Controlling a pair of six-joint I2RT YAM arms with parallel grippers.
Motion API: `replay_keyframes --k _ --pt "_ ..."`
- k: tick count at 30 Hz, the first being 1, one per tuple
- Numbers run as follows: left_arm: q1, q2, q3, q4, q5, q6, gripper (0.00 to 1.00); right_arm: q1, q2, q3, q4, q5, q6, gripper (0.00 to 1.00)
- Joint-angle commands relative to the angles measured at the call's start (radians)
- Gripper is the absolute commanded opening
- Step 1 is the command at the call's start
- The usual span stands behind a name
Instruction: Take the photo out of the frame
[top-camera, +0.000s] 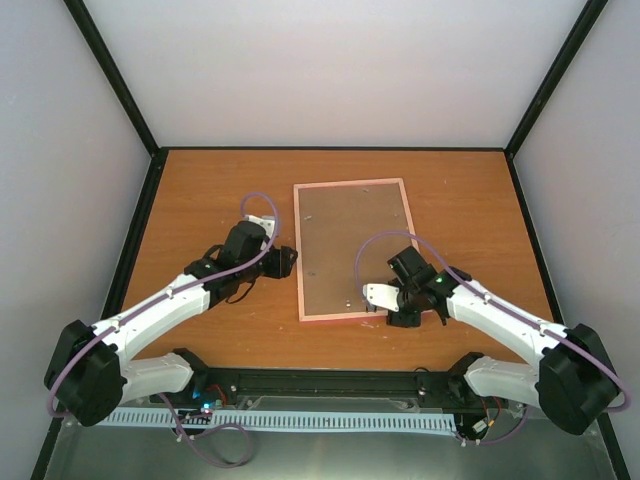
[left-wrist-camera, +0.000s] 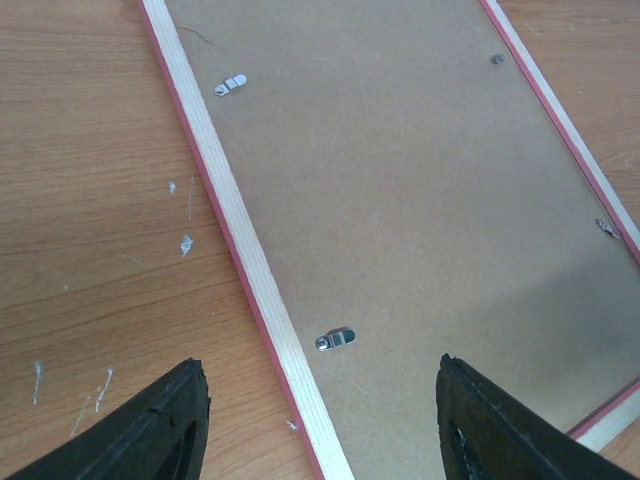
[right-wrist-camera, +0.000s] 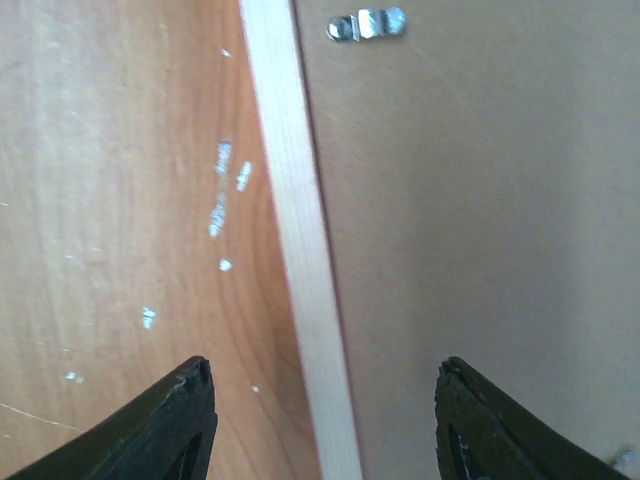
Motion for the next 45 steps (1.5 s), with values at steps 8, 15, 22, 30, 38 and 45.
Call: replay_keyframes --k 8,15,22,30,38,45 --pt "-0.002 -0.018 -0.007 0.045 0.048 0.032 0.61 -0.032 0.06 0.008 0.042 -0.079 -0.008 0.48" --pt "-0.002 -0.015 -0.016 0.061 0.072 0.037 0.61 -0.041 0.113 -0.009 0.08 -0.062 -0.022 0.46" --pt "-0.002 -0.012 -0.018 0.061 0.079 0.032 0.61 -0.043 0.148 -0.031 0.111 -0.049 -0.026 0.46" --pt "-0.002 -0.003 -0.029 0.084 0.128 0.046 0.59 -0.043 0.163 -0.074 0.147 -0.023 -0.037 0.44" --pt "-0.052 -0.04 -0.048 0.085 0.116 0.088 0.54 -0.039 0.13 -0.113 0.142 -0.002 -0.064 0.26" --pt "-0.148 -0.076 -0.063 0.049 0.076 0.137 0.54 -0.027 0.102 -0.162 0.145 0.043 -0.088 0.31"
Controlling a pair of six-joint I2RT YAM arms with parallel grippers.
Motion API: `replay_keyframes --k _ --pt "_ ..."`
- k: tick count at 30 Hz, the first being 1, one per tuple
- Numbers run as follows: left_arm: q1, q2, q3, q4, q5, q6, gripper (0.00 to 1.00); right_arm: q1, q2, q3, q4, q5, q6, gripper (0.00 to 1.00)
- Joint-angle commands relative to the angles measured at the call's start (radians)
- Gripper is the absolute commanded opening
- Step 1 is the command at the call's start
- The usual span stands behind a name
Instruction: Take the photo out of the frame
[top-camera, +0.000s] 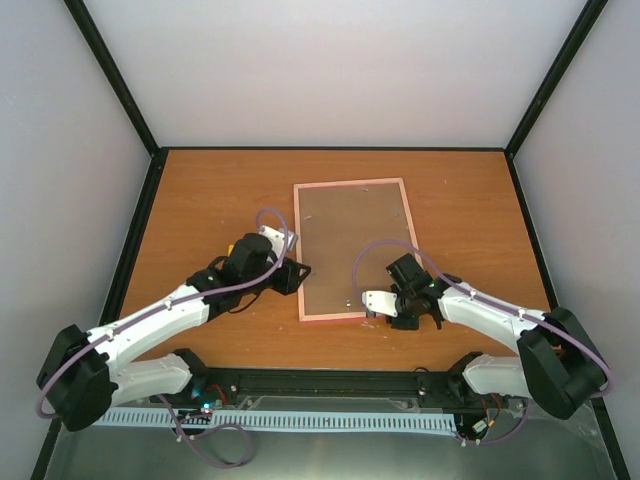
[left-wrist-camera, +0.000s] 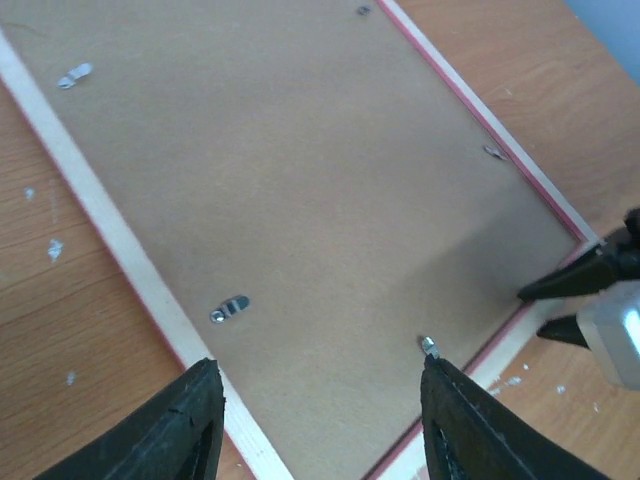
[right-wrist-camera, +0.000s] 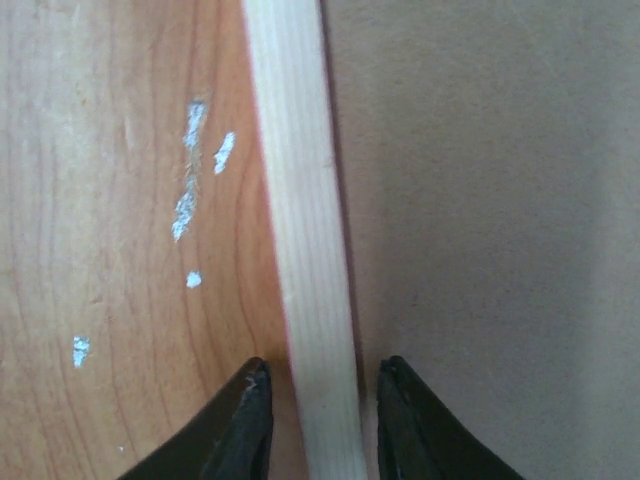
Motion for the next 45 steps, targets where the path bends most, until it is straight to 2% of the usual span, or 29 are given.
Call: replay_keyframes --k 1,2,5,7,12,17,24,29,36,45 --pt "-0.079 -0.028 -0.004 -0.019 -0.044 0.064 0.54 0.006 0.003 -0.065 -0.024 0.065 -0.017 0.32" --pt "-0.099 -0.027 -0.003 -0.027 -0.06 0.071 0.54 0.008 0.006 -0.073 -0.015 0.07 -0.015 0.29" --pt "-0.154 -0.021 -0.001 -0.04 -0.101 0.093 0.54 0.012 0.029 -0.05 -0.034 0.066 0.015 0.08" --pt "-0.187 -0.019 -0.002 -0.042 -0.118 0.109 0.54 0.011 0.014 -0.011 -0.076 0.045 0.036 0.03" --pt "-0.28 0.0 0.018 -0.053 -0.197 0.146 0.53 0.012 -0.052 0.098 -0.176 -0.007 0.055 0.03" --pt "-0.426 0.036 0.053 -0.096 -0.337 0.217 0.52 0.009 -0.05 0.201 -0.263 -0.048 0.076 0.03" --pt "-0.565 0.131 0.096 -0.133 -0.497 0.301 0.56 0.009 -0.039 0.278 -0.317 -0.088 0.105 0.03" --pt "-0.611 0.217 0.143 -0.148 -0.618 0.381 0.56 0.009 -0.049 0.325 -0.356 -0.115 0.136 0.03" --pt "-0.616 0.327 0.186 -0.164 -0.772 0.521 0.54 0.009 -0.063 0.377 -0.401 -0.143 0.168 0.03" --pt "-0.624 0.341 0.183 -0.088 -0.84 0.684 0.45 0.009 -0.076 0.415 -0.436 -0.177 0.194 0.03"
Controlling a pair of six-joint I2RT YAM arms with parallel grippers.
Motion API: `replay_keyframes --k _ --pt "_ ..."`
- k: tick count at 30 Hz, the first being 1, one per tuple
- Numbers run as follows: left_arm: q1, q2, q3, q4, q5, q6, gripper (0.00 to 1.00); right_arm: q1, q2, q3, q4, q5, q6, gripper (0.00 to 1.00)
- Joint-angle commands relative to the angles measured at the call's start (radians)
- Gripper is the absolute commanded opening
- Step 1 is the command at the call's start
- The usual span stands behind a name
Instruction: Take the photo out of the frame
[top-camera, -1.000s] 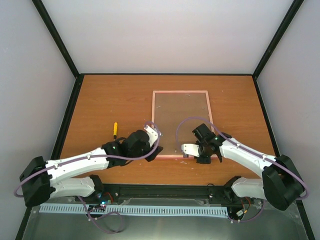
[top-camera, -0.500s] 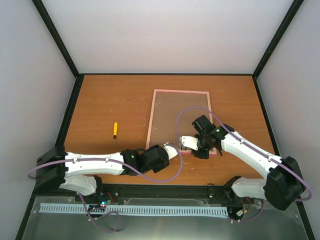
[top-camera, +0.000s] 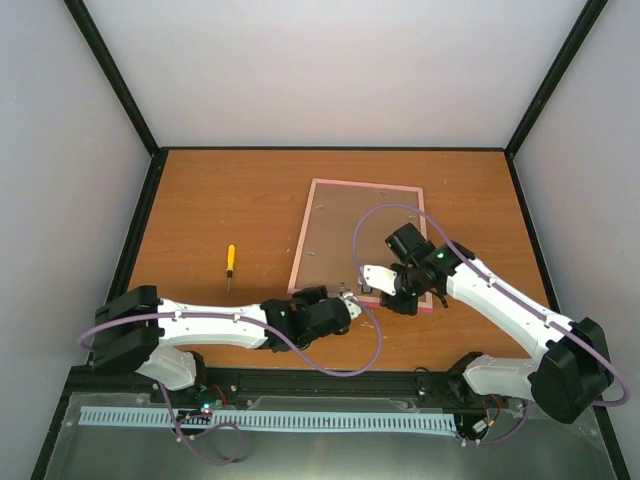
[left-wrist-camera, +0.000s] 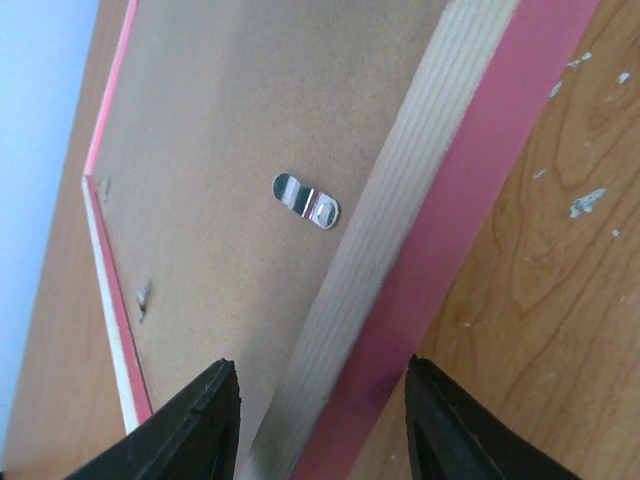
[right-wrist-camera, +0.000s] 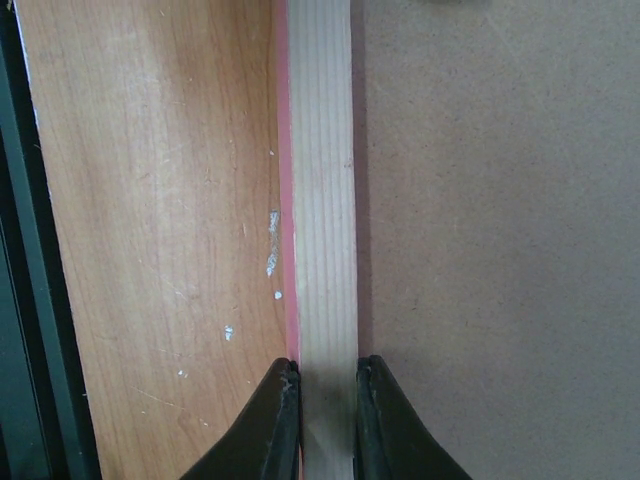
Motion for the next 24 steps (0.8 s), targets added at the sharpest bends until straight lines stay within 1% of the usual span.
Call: replay_keyframes --k 1,4,6,8,10,14,15,18,20,24 --pt "-0.019 -0.006 0.027 0.051 -0.061 0.121 0.45 -0.004 -0.041 0.06 -0.005 -0.041 0.037 0.03" --pt "-0.021 -0.012 0.011 0.091 -0.085 0.161 0.45 -0.004 -0.045 0.068 -0.013 -0.05 0.04 0.03" --pt "-0.03 -0.021 0.0 0.124 -0.101 0.199 0.48 -0.004 -0.045 0.07 -0.019 -0.055 0.043 0.03" --pt "-0.032 -0.034 -0.008 0.149 -0.098 0.232 0.5 -0.004 -0.043 0.078 -0.027 -0.062 0.045 0.03" --pt "-0.032 -0.049 -0.021 0.164 -0.086 0.262 0.5 -0.004 -0.044 0.086 -0.033 -0.069 0.045 0.03" --pt "-0.032 -0.076 -0.044 0.167 -0.08 0.326 0.43 -0.004 -0.048 0.095 -0.037 -0.077 0.049 0.03" --pt "-0.032 -0.08 -0.049 0.201 -0.081 0.342 0.41 -0.004 -0.048 0.095 -0.037 -0.078 0.052 0.03" --pt "-0.032 -0.095 -0.059 0.207 -0.072 0.377 0.35 -0.005 -0.048 0.101 -0.044 -0.086 0.053 0.03" --pt "-0.032 -0.104 -0.06 0.207 -0.068 0.384 0.3 -0.004 -0.048 0.106 -0.047 -0.09 0.055 0.03" --pt "-0.032 -0.118 -0.042 0.183 -0.063 0.385 0.14 -0.004 -0.052 0.121 -0.058 -0.099 0.06 0.03"
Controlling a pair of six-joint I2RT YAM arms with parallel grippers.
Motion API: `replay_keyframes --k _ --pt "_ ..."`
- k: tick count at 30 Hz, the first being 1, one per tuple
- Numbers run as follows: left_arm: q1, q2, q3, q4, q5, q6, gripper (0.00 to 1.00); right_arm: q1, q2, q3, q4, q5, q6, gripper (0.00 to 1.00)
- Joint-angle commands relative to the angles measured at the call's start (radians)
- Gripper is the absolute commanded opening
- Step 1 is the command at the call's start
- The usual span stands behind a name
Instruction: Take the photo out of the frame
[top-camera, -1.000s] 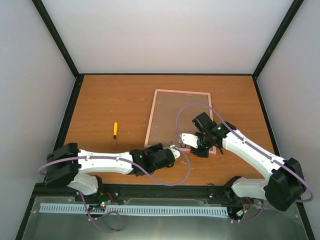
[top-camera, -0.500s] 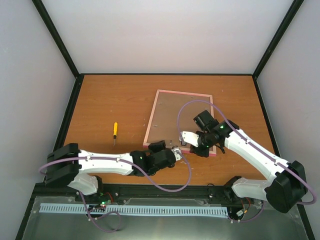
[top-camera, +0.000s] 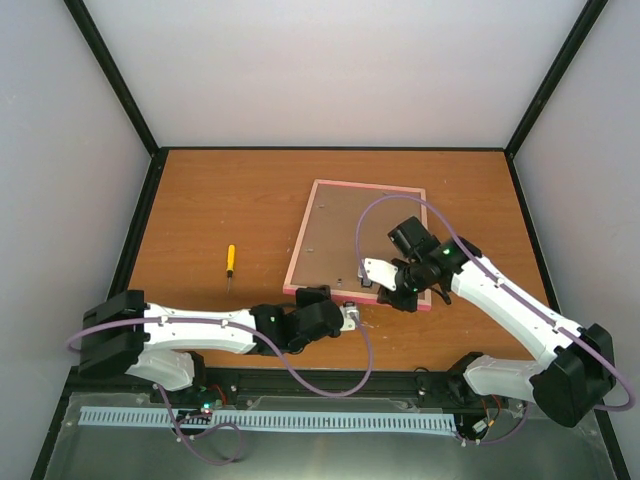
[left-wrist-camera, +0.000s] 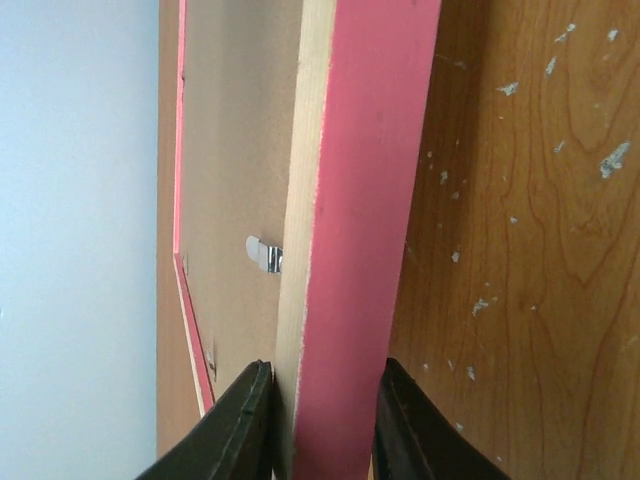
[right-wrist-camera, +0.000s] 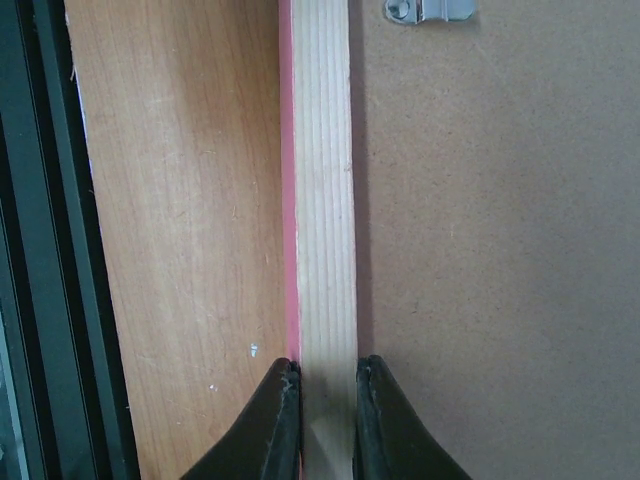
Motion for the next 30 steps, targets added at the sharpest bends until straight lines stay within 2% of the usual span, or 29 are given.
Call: replay_keyframes --k 1,3,7,8,11,13,18,22,30 --pt "-0.011 -0.049 0.034 0.005 -0.005 -0.013 0.12 -0.003 -0.036 0.055 -0.006 -0.041 0.018 0.03" --pt "-0.01 -0.07 0.057 -0.034 0.01 -0.028 0.09 -0.003 -0.041 0.079 -0.019 -0.047 0.034 0.06" --pt "0.004 -0.124 0.132 -0.138 0.058 -0.078 0.06 -0.003 -0.069 0.17 -0.094 -0.043 0.062 0.44" --pt "0.01 -0.134 0.154 -0.175 0.072 -0.093 0.06 -0.003 -0.085 0.193 -0.119 -0.04 0.058 0.51" --pt "0.029 -0.15 0.212 -0.271 0.109 -0.132 0.05 -0.004 -0.143 0.254 -0.173 -0.008 0.038 0.62" --pt "0.039 -0.155 0.25 -0.335 0.129 -0.15 0.04 -0.008 -0.173 0.305 -0.211 0.031 0.02 0.65" --pt "0.079 -0.123 0.396 -0.512 0.224 -0.208 0.01 -0.029 -0.204 0.402 -0.295 0.154 -0.015 0.66" --pt "0.095 -0.078 0.522 -0.626 0.26 -0.233 0.01 -0.034 -0.229 0.461 -0.335 0.191 -0.046 0.66" --pt "0.097 -0.044 0.659 -0.622 0.271 -0.182 0.01 -0.033 -0.245 0.391 -0.272 0.221 -0.169 0.66"
